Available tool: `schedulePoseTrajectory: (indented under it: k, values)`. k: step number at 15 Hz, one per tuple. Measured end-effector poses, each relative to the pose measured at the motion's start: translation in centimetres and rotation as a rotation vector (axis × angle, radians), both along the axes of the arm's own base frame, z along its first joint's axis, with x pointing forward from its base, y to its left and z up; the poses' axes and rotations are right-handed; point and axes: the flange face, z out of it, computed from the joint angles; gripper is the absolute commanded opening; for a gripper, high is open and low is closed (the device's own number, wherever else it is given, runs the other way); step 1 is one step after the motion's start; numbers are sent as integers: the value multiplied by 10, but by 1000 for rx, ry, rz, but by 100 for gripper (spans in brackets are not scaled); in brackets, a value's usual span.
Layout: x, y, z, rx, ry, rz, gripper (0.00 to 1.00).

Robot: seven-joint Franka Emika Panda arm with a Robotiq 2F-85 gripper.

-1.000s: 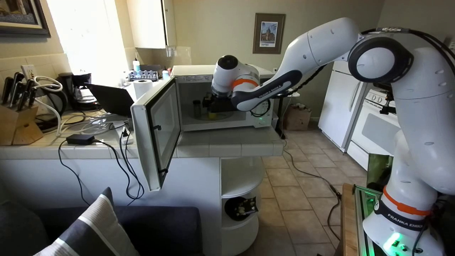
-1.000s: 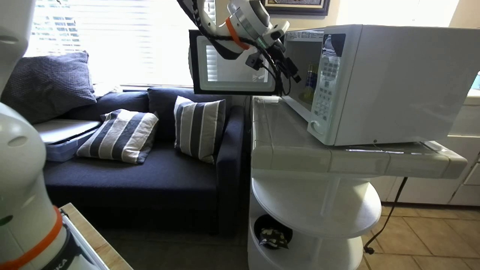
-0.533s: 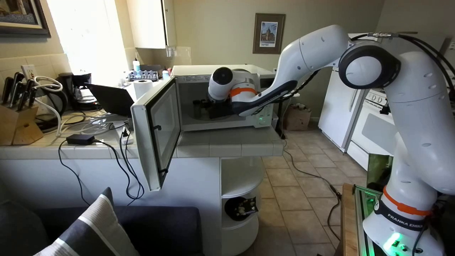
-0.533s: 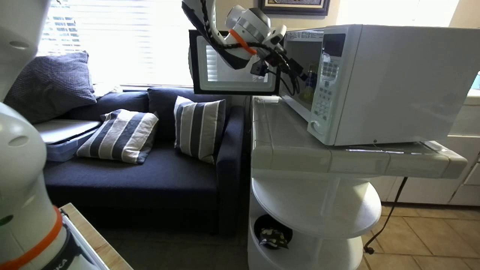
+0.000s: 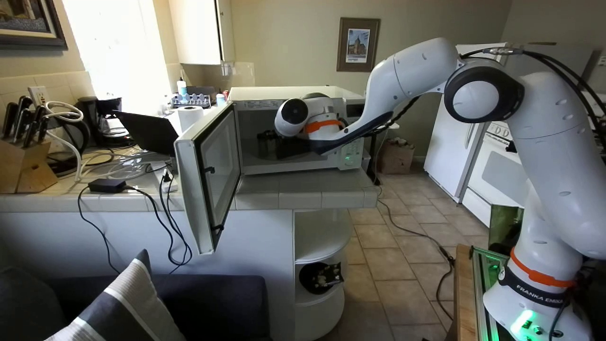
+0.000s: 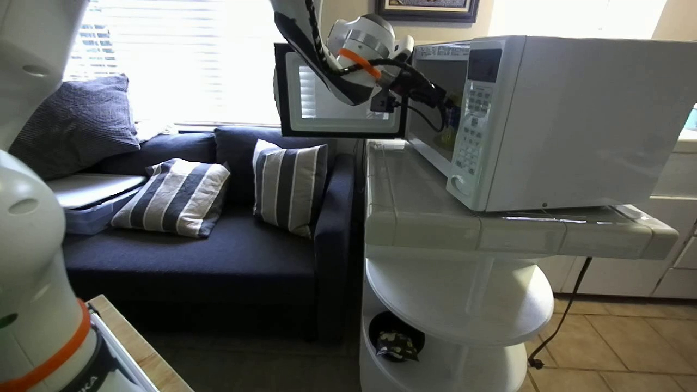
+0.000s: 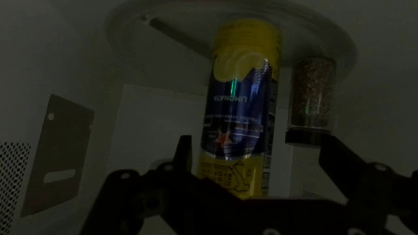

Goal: Take the can out of the microwave and place it on the shelf

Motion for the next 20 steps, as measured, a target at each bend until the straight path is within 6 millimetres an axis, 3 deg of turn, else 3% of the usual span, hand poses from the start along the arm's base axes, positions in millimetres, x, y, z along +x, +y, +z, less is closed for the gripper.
schedulePoseTrajectory:
  k: [10,11,13,16,20]
  values:
    - [6,-20,-7,-49,-76,-3,100]
    - [7,-21,-8,-48,-78,-5,75]
    - [7,-23,-11,-45,-81,-9,68]
    - [8,-24,-15,-39,-78,-13,42]
    - [10,-23,-15,-34,-81,-13,38]
